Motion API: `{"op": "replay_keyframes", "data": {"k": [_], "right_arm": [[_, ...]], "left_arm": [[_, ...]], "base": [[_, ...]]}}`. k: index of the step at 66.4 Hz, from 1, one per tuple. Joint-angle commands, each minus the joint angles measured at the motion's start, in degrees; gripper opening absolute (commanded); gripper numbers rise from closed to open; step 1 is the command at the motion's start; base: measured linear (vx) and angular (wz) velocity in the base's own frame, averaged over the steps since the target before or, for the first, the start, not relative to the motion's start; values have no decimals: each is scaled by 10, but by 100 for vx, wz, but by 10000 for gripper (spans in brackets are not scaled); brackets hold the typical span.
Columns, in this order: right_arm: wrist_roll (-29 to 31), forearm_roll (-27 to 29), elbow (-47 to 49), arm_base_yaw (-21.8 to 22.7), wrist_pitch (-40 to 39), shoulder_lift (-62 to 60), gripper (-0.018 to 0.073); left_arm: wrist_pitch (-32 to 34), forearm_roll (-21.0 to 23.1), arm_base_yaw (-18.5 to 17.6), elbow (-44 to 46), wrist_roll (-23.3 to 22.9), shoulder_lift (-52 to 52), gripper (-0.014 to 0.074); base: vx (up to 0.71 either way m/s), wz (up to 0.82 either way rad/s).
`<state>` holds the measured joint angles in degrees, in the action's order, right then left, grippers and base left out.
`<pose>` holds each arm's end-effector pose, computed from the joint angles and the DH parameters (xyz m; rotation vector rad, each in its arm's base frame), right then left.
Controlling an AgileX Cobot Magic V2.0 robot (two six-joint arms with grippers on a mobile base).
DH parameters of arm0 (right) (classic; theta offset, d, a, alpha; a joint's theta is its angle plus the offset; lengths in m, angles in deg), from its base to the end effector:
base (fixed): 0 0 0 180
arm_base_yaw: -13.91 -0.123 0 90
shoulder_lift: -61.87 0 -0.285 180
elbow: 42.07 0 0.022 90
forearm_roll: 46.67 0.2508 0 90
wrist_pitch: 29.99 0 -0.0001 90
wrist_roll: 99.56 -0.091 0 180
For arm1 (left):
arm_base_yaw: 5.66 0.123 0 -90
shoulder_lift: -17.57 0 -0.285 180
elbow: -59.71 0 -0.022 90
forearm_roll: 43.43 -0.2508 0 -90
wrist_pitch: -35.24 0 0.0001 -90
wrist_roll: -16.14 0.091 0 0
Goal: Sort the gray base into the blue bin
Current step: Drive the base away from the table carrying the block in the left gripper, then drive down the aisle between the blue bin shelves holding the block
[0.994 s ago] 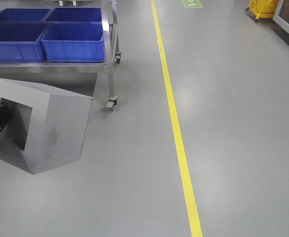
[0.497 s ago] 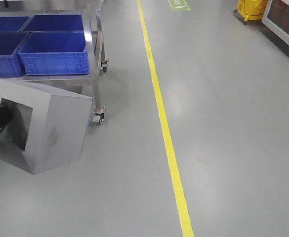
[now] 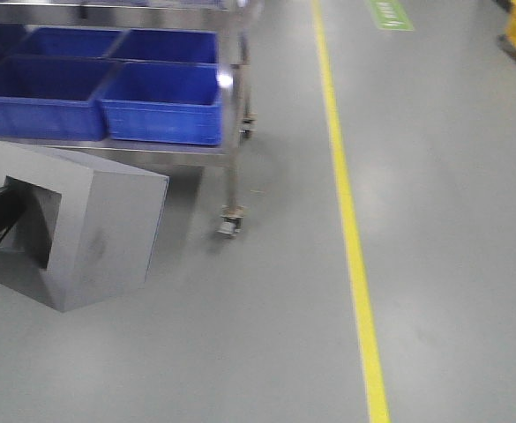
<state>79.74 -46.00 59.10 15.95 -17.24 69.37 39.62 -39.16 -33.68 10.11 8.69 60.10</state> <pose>0.0561 -0.0018 0.1838 0.0493 1.7286 -0.0066 0.1171 -0.0617 0.3318 0.2163 1.5419 -0.5460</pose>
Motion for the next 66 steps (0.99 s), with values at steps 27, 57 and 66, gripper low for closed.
{"op": "replay_keyframes", "data": {"k": [27, 57, 66], "right_arm": [[7, -3, -1, -2, -41, 10, -5], [7, -3, -1, -2, -41, 10, -5], [7, -3, -1, -2, -41, 10, -5]], "left_arm": [[63, 4, -3, 17, -5, -2, -6], [63, 4, -3, 17, -5, -2, -6], [63, 4, -3, 17, -5, -2, -6]], "base": [[20, 71], [21, 59], [24, 43]]}}
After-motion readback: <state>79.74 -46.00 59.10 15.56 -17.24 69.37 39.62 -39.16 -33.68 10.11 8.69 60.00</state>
